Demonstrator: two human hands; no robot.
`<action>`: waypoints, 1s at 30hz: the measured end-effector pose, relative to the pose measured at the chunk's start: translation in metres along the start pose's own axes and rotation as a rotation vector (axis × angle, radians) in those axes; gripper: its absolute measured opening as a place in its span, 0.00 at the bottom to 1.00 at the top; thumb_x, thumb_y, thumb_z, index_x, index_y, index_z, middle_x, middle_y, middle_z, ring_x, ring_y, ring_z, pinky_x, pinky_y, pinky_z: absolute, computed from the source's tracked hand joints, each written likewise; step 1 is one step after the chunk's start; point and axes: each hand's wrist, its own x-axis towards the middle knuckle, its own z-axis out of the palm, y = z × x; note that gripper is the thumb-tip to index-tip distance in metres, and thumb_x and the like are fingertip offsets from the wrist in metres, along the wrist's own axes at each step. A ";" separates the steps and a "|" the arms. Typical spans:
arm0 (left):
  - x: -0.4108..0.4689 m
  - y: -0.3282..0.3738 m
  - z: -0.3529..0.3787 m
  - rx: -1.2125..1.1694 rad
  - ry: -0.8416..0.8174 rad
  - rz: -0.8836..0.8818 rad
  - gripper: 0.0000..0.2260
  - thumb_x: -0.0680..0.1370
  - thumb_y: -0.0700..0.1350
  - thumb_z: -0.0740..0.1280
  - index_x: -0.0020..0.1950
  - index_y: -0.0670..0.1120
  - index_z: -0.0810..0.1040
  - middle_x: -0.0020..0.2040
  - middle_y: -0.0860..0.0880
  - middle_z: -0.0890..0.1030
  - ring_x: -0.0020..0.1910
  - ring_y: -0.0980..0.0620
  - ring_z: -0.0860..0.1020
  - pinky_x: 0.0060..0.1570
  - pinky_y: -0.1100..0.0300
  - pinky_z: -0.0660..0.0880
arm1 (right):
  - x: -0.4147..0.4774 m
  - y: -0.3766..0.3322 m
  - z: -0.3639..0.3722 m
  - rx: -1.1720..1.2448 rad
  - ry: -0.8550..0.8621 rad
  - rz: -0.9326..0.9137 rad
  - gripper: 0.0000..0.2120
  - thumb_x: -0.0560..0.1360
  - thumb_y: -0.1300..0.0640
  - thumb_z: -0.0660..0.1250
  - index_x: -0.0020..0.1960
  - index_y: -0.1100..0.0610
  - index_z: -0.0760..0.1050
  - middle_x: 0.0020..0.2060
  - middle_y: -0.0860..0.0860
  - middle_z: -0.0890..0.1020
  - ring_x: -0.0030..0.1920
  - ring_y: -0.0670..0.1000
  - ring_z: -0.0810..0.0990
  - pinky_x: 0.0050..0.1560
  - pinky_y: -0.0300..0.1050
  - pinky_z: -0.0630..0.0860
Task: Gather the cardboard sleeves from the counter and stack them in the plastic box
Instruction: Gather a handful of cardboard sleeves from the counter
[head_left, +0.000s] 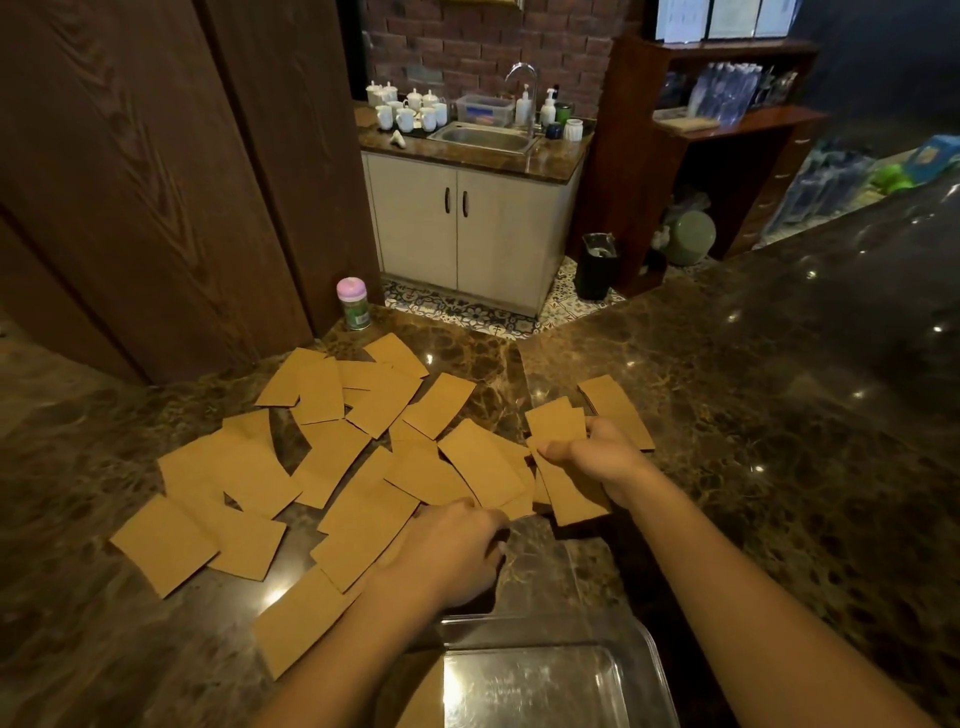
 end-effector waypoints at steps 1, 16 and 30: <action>0.001 0.001 0.001 0.001 0.000 0.021 0.16 0.82 0.53 0.62 0.68 0.53 0.77 0.58 0.47 0.81 0.55 0.44 0.79 0.52 0.50 0.79 | -0.001 -0.002 0.005 0.025 -0.036 -0.005 0.11 0.75 0.63 0.77 0.55 0.54 0.81 0.56 0.53 0.86 0.53 0.51 0.82 0.49 0.44 0.77; 0.008 -0.003 -0.001 -0.058 0.029 0.126 0.15 0.81 0.53 0.65 0.66 0.51 0.78 0.58 0.49 0.83 0.56 0.46 0.80 0.52 0.50 0.79 | 0.010 -0.011 0.041 -0.191 -0.163 -0.077 0.19 0.73 0.60 0.79 0.61 0.56 0.79 0.52 0.51 0.86 0.55 0.52 0.84 0.58 0.51 0.81; 0.072 0.017 0.009 0.094 0.073 0.153 0.25 0.77 0.55 0.71 0.70 0.45 0.74 0.63 0.43 0.78 0.61 0.40 0.74 0.57 0.46 0.76 | -0.035 0.030 -0.047 0.299 0.141 -0.011 0.15 0.79 0.60 0.72 0.64 0.50 0.78 0.50 0.47 0.84 0.50 0.47 0.82 0.42 0.45 0.75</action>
